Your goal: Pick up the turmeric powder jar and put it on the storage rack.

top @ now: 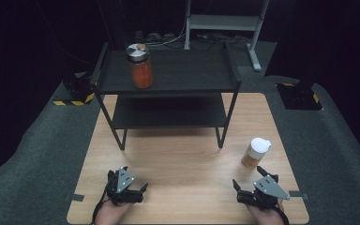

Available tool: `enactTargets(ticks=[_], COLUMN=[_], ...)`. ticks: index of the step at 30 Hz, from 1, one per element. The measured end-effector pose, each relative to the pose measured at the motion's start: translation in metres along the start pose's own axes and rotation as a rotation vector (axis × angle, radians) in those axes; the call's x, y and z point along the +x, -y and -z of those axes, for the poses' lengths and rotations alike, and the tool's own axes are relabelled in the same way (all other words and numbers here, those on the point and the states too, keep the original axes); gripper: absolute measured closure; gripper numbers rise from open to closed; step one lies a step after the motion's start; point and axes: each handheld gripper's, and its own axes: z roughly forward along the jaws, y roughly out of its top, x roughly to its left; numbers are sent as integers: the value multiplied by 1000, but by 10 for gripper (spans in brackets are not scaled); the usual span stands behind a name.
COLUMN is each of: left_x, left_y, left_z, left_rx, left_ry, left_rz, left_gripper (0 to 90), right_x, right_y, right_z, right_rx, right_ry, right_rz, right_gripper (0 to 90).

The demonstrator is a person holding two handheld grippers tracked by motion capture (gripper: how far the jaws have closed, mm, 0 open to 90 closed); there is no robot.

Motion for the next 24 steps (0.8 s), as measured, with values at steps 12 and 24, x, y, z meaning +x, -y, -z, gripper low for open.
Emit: enactTargets(ticks=[12,24], left_x=[1,0], left_y=[1,1], left_z=[0,1], left_rx=[-3,-3], left_ry=[7,9], left_rz=[0,-15], left_gripper=[8,7], right_x=[-13,-23], right_y=[3,4], right_z=[3,-7], right_rx=[1,19], right_ry=[56,93], right_rz=[-50,-88], right_gripper=[5,5])
